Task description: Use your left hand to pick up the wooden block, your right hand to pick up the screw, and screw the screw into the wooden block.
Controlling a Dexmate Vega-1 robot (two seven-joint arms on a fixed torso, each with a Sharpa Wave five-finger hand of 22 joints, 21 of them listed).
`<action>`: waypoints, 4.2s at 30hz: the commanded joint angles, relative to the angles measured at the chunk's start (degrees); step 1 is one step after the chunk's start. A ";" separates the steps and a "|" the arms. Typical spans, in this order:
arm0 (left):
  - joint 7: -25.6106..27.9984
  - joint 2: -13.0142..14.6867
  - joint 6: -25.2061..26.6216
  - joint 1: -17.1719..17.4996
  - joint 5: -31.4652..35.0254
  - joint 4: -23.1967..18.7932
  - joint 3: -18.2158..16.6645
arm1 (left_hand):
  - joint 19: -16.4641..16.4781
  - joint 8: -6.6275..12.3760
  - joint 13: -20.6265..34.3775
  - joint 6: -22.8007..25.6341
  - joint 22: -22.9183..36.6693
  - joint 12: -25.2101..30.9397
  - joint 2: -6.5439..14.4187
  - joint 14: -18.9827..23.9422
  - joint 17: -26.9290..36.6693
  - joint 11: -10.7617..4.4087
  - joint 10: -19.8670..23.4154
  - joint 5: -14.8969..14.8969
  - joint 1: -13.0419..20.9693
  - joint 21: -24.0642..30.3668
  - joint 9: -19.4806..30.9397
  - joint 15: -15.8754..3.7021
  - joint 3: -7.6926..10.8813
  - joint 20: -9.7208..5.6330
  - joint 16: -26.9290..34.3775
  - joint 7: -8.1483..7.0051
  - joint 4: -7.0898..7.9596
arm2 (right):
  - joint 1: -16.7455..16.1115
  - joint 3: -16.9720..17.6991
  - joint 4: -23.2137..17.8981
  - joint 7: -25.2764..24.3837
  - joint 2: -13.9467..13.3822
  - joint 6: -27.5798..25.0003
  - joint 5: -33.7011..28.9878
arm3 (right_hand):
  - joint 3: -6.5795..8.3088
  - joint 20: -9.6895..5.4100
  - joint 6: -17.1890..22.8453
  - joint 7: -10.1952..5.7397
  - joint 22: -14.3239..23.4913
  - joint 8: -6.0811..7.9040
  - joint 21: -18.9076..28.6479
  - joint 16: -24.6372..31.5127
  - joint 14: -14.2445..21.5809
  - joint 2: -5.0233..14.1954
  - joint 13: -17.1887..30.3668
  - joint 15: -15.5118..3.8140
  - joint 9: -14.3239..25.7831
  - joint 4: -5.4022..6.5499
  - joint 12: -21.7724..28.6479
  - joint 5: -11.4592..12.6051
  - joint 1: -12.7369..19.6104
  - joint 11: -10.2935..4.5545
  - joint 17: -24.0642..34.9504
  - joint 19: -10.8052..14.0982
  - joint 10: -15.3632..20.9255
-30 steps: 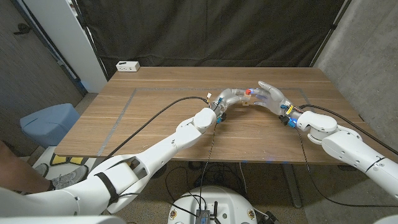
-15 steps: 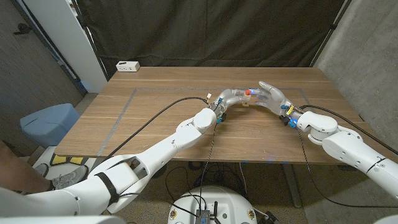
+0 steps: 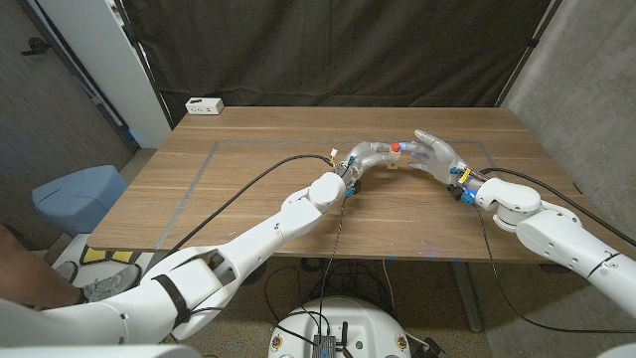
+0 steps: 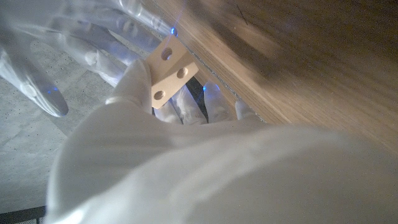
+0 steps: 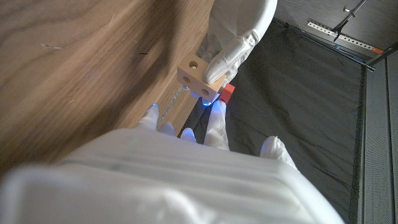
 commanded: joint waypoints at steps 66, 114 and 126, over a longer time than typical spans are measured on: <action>-1.10 -0.74 -1.51 -1.66 -0.47 3.27 -0.09 | 0.26 0.29 7.87 3.97 0.31 4.08 3.72 0.53 0.23 -0.44 0.77 0.24 -1.66 0.37 0.30 -3.52 2.31 -0.10 0.07 3.28 1.46 | -1.34 1.42 -1.78 -3.41 -0.36 -1.07 -0.26 | 0.14 0.13 4.41 1.70 0.06 -1.35 1.16 0.45 2.14 0.48 0.15 0.02 0.32 -0.36 -0.64 0.61 1.07 1.16 -0.23 6.62 4.80; -0.73 -0.41 -0.80 -0.94 -0.15 1.74 0.06 | 0.28 0.30 7.95 3.99 0.31 4.10 3.87 0.49 0.25 -0.31 0.69 0.23 -1.80 0.39 0.31 -3.39 2.38 -0.02 0.07 3.18 1.60 | 3.05 -1.60 1.90 3.28 0.20 -0.84 -0.29 | -0.78 0.34 -11.65 -2.26 0.13 -2.79 -0.58 -1.02 -4.59 0.12 0.23 0.69 0.24 0.27 -1.85 0.53 -0.14 2.30 0.40 0.41 -6.06; -0.57 -0.37 -0.77 -0.83 -0.11 1.63 -0.01 | 0.27 0.34 7.90 4.07 0.31 4.09 3.89 0.52 0.23 -0.26 0.74 0.24 -1.85 0.38 0.31 -3.44 2.46 -0.09 0.05 3.28 1.61 | 3.10 -1.63 1.26 2.96 -0.13 -1.22 -0.34 | -1.36 0.26 -8.97 -1.58 0.15 -1.47 -0.42 -0.70 -4.76 -0.17 0.21 0.68 0.21 0.83 -1.28 0.66 -0.81 1.75 0.50 -0.22 -5.70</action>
